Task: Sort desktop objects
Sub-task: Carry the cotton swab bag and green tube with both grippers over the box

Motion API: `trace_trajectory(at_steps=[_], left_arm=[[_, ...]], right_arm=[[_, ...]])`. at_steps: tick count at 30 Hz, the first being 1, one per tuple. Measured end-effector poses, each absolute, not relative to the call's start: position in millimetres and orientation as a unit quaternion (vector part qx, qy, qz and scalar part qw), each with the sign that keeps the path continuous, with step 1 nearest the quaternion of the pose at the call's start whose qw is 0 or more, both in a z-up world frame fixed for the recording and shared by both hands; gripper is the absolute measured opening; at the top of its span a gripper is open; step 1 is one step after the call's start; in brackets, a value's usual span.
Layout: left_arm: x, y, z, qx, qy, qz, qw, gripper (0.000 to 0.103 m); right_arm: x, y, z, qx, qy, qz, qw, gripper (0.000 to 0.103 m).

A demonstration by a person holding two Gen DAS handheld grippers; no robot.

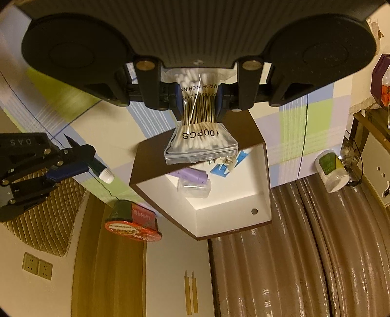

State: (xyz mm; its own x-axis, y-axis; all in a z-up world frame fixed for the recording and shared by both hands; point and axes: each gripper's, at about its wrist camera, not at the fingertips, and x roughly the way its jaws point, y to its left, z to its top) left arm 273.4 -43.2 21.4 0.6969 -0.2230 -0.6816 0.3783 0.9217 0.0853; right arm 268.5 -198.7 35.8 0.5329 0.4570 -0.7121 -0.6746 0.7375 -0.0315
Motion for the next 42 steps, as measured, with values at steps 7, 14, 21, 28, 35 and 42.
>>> trace_trajectory(at_steps=[7, 14, 21, 28, 35, 42], left_arm=[[281, -44, 24, 0.105, 0.350, -0.165, 0.916, 0.022], [292, -45, 26, 0.105, 0.357, -0.156, 0.915, 0.022], [303, -45, 28, 0.103, 0.356, -0.154, 0.916, 0.022], [311, -44, 29, 0.103, 0.355, -0.153, 0.917, 0.022], [323, -44, 30, 0.104, 0.352, -0.152, 0.918, 0.022], [340, -45, 35, 0.109, 0.343, -0.153, 0.920, 0.022]], right_arm=[[281, -195, 42, -0.150, 0.352, 0.324, 0.865, 0.015], [294, -190, 44, -0.152, 0.351, 0.324, 0.865, 0.015], [307, -185, 45, -0.151, 0.351, 0.324, 0.866, 0.015], [318, -184, 46, -0.150, 0.350, 0.321, 0.867, 0.015], [331, -183, 47, -0.146, 0.351, 0.315, 0.870, 0.015], [348, -175, 54, -0.149, 0.344, 0.314, 0.873, 0.015]])
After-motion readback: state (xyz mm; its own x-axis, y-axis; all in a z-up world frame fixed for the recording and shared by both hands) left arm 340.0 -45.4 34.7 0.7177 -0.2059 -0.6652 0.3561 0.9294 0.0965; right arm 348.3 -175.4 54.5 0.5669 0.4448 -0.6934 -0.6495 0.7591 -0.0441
